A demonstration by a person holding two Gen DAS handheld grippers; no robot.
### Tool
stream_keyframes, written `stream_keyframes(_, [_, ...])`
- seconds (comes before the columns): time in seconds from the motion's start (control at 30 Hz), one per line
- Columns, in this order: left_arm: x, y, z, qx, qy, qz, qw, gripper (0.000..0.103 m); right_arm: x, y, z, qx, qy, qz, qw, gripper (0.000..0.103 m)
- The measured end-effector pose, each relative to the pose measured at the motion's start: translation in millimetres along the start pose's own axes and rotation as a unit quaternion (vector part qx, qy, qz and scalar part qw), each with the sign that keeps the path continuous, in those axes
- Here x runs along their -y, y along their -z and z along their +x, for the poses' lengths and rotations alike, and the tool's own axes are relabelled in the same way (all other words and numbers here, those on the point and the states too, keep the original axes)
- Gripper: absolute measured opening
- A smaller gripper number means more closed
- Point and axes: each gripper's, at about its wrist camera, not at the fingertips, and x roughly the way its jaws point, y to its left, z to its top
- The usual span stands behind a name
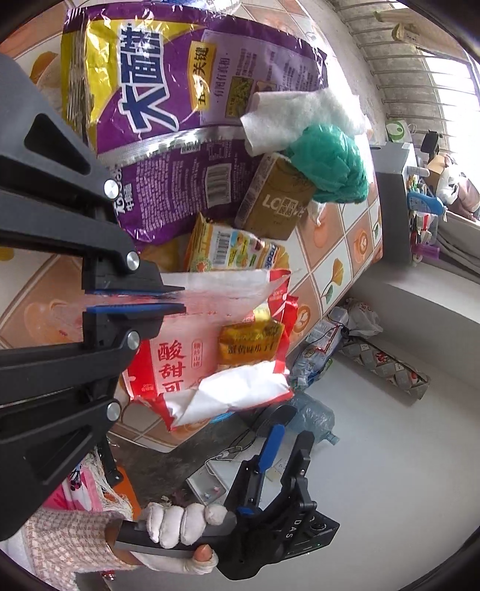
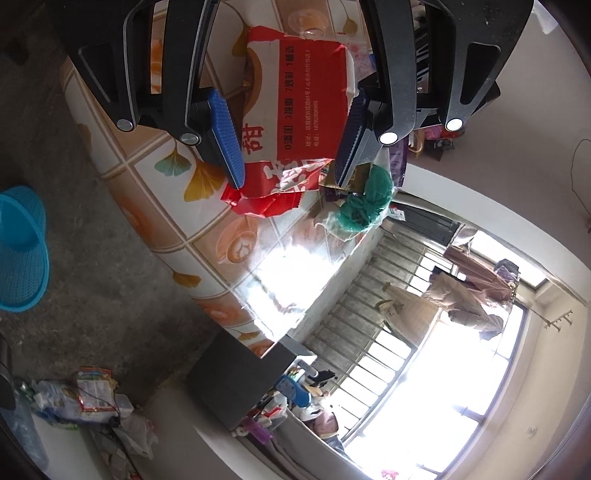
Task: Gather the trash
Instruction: 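Grasp the yellow sunflower-seed packet with the right tool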
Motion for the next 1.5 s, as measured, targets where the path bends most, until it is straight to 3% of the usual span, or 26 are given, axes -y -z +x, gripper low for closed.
stream_keyframes(0.13, [-9.8, -0.5, -2.8, 0.003, -0.008, -0.016, 0.9998, 0.003, -40.3, -18.1, 17.7, -0.041, 0.047, -0.12, 0.991, 0.053])
stream_keyframes(0.23, [-16.1, -3.6, -8.9, 0.014, -0.014, -0.023, 0.9995, 0.003, -78.4, -25.3, 44.6, -0.116, 0.079, -0.244, 0.959, 0.06])
stream_keyframes(0.33, [-25.3, -9.4, -17.2, 0.031, -0.027, -0.031, 0.9987, 0.003, -108.6, -20.5, 82.6, -0.219, 0.114, -0.341, 0.907, 0.06])
stream_keyframes(0.47, [-36.0, -15.8, -28.2, 0.051, -0.036, -0.041, 0.9972, 0.003, -127.9, 4.5, 125.0, -0.329, 0.175, -0.438, 0.818, 0.063])
stream_keyframes(0.53, [-39.8, -17.7, -30.4, 0.055, -0.037, -0.045, 0.9968, 0.003, -130.6, 17.9, 142.2, -0.37, 0.198, -0.464, 0.78, 0.065])
stream_keyframes(0.67, [-44.7, -18.2, -29.8, 0.056, -0.032, -0.051, 0.9966, 0.003, -121.6, 40.3, 173.7, -0.442, 0.244, -0.476, 0.72, 0.067])
stream_keyframes(0.77, [-45.5, -17.6, -29.5, 0.056, -0.028, -0.052, 0.9967, 0.003, -109.7, 60.5, 189.6, -0.479, 0.281, -0.499, 0.666, 0.069])
stream_keyframes(0.87, [-48.1, -17.5, -30.6, 0.058, -0.024, -0.055, 0.9965, 0.003, -100.2, 71.0, 199.5, -0.498, 0.303, -0.507, 0.635, 0.069])
stream_keyframes(1.03, [-52.6, -14.9, -33.4, 0.064, -0.019, -0.062, 0.9959, 0.003, -91.7, 74.3, 205.9, -0.504, 0.305, -0.503, 0.632, 0.068])
stream_keyframes(1.17, [-55.6, -13.8, -36.1, 0.067, -0.02, -0.064, 0.9955, 0.003, -88.0, 75.0, 207.5, -0.502, 0.305, -0.505, 0.632, 0.058])
stream_keyframes(1.27, [-55.8, -13.4, -39.2, 0.071, -0.02, -0.065, 0.9951, 0.003, -92.3, 73.0, 205.3, -0.494, 0.295, -0.508, 0.641, 0.052])
stream_keyframes(1.37, [-54.5, -12.6, -43.7, 0.076, -0.022, -0.065, 0.9947, 0.003, -101.2, 63.8, 198.8, -0.472, 0.274, -0.507, 0.667, 0.048])
stream_keyframes(1.5, [-54.6, -11.3, -52.5, 0.086, -0.026, -0.066, 0.9938, 0.003, -118.4, 42.3, 187.8, -0.429, 0.23, -0.481, 0.729, 0.046])
